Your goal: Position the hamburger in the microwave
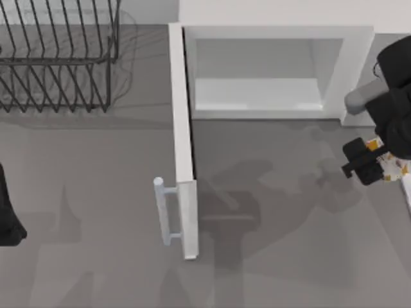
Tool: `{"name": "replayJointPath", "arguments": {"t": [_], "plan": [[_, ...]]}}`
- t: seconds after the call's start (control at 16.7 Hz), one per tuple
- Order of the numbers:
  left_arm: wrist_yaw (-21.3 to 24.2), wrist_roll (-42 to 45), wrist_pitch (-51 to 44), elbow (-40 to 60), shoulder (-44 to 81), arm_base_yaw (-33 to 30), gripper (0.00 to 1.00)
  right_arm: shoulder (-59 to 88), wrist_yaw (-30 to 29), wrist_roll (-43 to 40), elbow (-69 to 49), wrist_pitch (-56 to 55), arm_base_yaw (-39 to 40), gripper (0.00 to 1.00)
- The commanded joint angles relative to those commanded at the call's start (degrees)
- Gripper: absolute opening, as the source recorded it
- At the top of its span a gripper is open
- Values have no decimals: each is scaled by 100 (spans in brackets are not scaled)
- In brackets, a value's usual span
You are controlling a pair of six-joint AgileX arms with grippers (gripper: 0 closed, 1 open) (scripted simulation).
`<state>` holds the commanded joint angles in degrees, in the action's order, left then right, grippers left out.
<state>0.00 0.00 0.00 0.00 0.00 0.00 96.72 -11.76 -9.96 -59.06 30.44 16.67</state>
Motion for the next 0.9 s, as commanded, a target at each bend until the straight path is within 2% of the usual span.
{"name": "replayJointPath", "arguments": {"t": [0.54, 0.72, 0.9], "plan": [[0, 0, 0, 0, 0, 0, 100, 2591, -1520, 1729, -844, -4955, 1298, 0], [0, 0, 0, 0, 0, 0, 100, 3081, -1927, 2173, -1079, -5971, 1586, 0], [0, 0, 0, 0, 0, 0, 100, 3335, -2156, 2414, -1227, -6447, 1735, 0]]}}
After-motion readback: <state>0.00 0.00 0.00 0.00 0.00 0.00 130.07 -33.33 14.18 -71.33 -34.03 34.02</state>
